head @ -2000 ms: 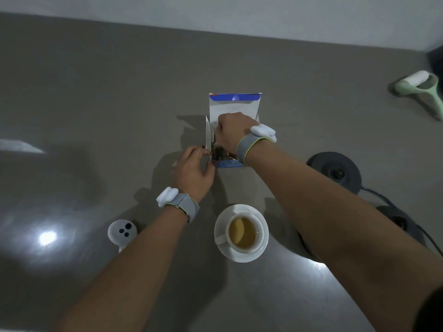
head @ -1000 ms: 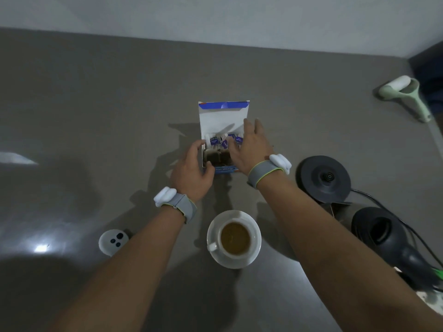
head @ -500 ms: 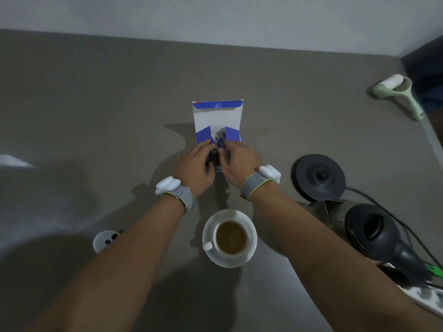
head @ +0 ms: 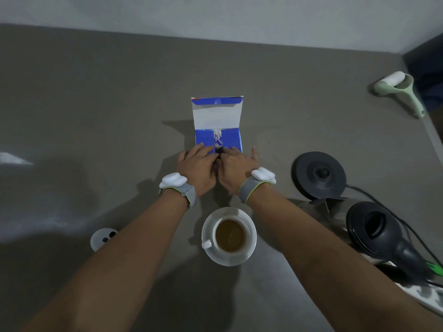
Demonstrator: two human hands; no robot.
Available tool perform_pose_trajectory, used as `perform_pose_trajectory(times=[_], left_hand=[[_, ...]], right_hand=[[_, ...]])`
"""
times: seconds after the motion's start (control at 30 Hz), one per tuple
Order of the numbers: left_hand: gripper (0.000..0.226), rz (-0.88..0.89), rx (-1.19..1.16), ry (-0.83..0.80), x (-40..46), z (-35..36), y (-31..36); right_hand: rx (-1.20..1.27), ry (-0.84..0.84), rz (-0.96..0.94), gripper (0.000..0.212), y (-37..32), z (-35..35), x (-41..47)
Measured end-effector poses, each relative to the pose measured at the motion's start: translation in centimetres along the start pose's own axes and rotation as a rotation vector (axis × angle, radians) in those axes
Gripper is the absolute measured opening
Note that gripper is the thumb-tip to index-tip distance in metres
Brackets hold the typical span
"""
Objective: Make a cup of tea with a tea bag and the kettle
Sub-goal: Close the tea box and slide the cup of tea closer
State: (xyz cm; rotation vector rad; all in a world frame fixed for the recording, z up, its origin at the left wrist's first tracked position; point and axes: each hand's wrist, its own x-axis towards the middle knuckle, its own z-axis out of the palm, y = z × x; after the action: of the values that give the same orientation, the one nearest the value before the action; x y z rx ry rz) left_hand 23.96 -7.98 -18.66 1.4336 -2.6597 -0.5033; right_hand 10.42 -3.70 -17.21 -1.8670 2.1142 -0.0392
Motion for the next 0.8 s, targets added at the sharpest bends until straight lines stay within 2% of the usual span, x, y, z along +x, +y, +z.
perform_pose_trajectory(times=[0.1,0.17,0.3,0.47,0.53,0.63,0.73,0.8], left_hand=[[0.043,-0.003,-0.003,0.011,0.0,-0.1,0.0],[0.040,-0.006,-0.035,0.078,0.3,-0.7,0.0],[0.035,0.022,-0.073,0.273,1.5,-3.4,0.0],[0.044,0.046,-0.040,0.461,4.4,-6.4,0.3],[0.057,0.012,0.027,0.438,5.5,-7.1,0.4],[0.073,-0.053,0.054,0.286,6.9,-7.4,0.2],[0.072,-0.046,0.074,0.188,7.6,-7.2,-0.3],[0.066,-0.010,0.086,0.212,7.4,-7.1,-0.5]], right_hand=[[0.008,-0.014,-0.012,0.058,0.1,-0.3,0.0],[0.033,0.005,-0.009,0.053,0.1,-0.8,0.2],[0.016,0.165,0.006,0.035,0.2,-2.4,1.1],[-0.006,0.415,0.000,0.044,-0.3,-5.0,2.6],[-0.019,0.425,0.032,0.053,-0.6,-6.1,3.5],[-0.078,0.296,0.067,0.067,-0.7,-7.2,4.9],[-0.150,0.210,0.066,0.071,-0.5,-7.5,5.8],[-0.149,0.194,0.067,0.068,-0.4,-7.5,5.7]])
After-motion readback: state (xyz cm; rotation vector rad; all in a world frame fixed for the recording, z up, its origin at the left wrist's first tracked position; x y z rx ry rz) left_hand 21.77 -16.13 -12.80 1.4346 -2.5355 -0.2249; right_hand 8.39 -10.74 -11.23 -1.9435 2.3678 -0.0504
